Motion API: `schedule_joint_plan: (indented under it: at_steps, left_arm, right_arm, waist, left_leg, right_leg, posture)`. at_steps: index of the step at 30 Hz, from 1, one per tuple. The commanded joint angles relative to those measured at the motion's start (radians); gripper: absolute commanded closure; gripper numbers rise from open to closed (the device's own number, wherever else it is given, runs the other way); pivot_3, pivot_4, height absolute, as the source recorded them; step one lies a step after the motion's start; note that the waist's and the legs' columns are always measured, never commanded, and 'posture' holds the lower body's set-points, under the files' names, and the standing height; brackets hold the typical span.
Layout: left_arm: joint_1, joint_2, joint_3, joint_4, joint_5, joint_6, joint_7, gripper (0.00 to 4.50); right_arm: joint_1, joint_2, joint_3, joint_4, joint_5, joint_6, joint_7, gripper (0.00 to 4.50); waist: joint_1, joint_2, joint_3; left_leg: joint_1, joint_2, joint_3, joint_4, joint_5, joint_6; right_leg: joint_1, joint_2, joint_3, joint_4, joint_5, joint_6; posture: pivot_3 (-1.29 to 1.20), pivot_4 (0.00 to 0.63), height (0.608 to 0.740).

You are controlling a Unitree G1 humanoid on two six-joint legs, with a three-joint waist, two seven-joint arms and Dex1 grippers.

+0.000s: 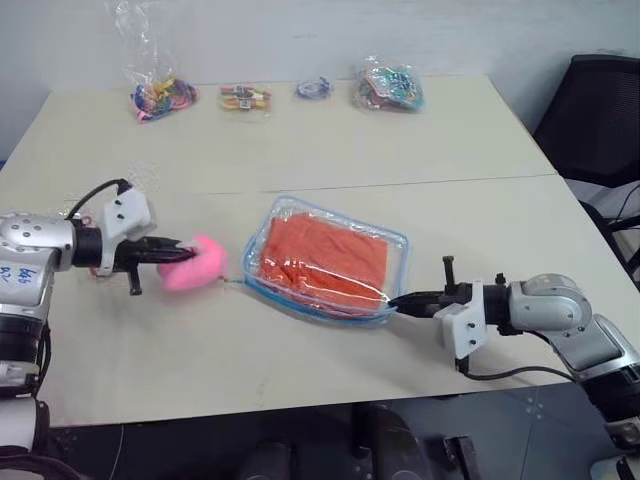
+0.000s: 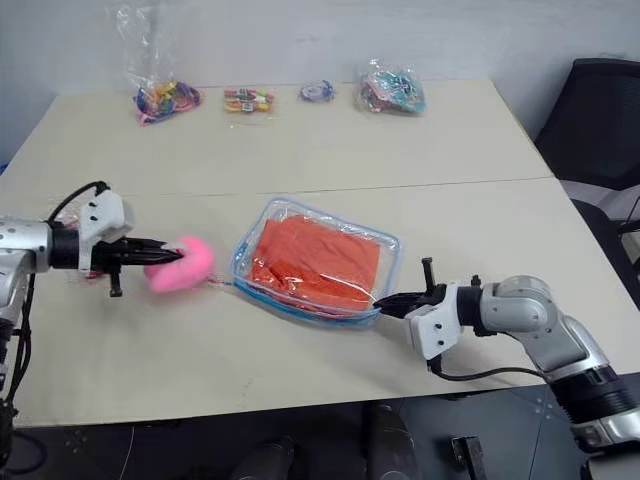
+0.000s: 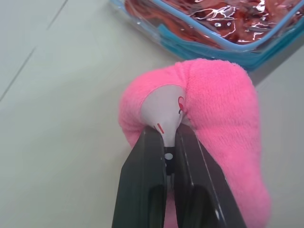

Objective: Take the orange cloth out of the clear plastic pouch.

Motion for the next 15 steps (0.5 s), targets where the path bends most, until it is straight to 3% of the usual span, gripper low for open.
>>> schedule_joint_plan:
  at_steps: [1,4,6,15]
  left_arm:
    - [-0.004,0.0,0.018,-0.01,0.008,-0.001,0.001,4.5]
    - [0.068,-0.037,0.005,-0.127,-0.026,0.049,-0.004,4.5]
    - [0.121,-0.06,0.002,-0.199,-0.038,0.077,0.01,4.5]
    - [0.23,-0.087,0.019,-0.312,-0.02,0.073,0.05,1.83]
  right_arm:
    - [0.0,-0.027,-0.05,0.001,0.023,-0.015,-0.003,4.47]
    - [-0.007,-0.001,-0.046,-0.03,0.045,0.048,-0.008,4.47]
    - [-0.004,0.016,-0.045,-0.06,0.054,0.108,-0.02,4.03]
    - [0.092,0.038,-0.109,-0.257,0.14,0.388,-0.067,1.11]
  waist:
    - [0.0,0.0,0.0]
    - [0.001,0.0,0.0]
    - [0.001,0.0,0.0]
    - [0.016,0.0,0.0]
  left_leg:
    - [0.0,0.0,0.0,0.0,0.0,0.0]
    - [0.0,0.0,0.0,0.001,0.0,0.0]
    - [0.0,0.0,0.0,0.001,0.0,0.0]
    - [0.0,0.004,0.0,0.002,0.0,0.0]
  right_leg:
    - [0.0,0.0,0.0,0.0,0.0,0.0]
    - [0.0,0.0,0.0,0.0,0.0,0.0]
    - [0.0,-0.001,0.0,0.001,0.0,0.0]
    - [0.0,-0.001,0.001,0.002,0.0,0.0]
  posture:
    - [0.0,0.15,0.74]
    - [0.0,0.15,0.74]
    - [0.0,0.15,0.74]
    - [0.0,0.15,0.74]
